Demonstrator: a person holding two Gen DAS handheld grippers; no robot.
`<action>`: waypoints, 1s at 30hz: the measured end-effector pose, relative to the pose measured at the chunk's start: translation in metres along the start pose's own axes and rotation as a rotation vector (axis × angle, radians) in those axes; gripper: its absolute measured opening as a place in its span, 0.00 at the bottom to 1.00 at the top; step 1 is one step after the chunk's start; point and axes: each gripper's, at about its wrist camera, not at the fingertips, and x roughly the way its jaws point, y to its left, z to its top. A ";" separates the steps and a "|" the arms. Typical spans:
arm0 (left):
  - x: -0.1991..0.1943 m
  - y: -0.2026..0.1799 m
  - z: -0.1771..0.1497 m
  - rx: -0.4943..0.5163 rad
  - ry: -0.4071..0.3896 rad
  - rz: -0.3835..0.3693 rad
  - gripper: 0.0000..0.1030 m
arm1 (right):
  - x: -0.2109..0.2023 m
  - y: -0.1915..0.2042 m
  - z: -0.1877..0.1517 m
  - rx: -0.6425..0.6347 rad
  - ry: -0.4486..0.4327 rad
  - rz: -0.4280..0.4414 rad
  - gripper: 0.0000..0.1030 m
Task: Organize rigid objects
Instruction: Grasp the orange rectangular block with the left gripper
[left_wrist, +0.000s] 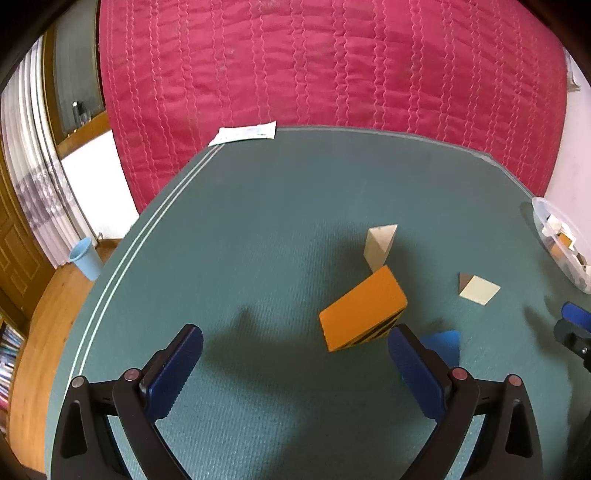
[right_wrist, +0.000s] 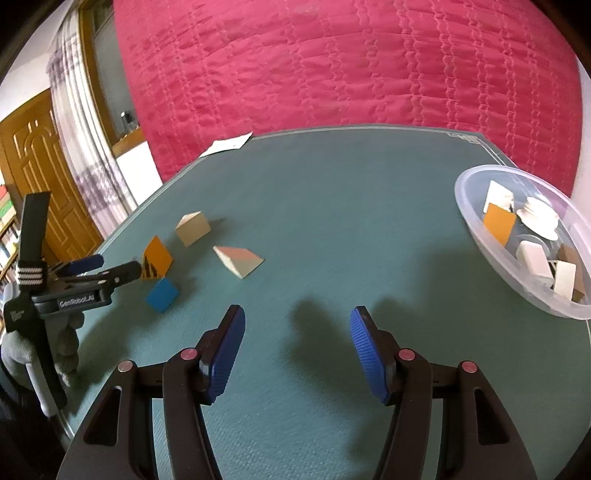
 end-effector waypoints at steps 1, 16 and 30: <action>0.001 -0.001 0.000 0.003 0.002 0.001 0.99 | 0.001 0.002 0.000 -0.005 0.003 0.002 0.59; 0.028 -0.014 0.011 0.074 0.084 0.053 0.99 | 0.004 0.010 -0.004 -0.028 0.029 0.021 0.59; 0.022 -0.025 0.010 0.091 0.044 -0.120 0.37 | 0.007 0.017 -0.008 -0.055 0.049 0.044 0.59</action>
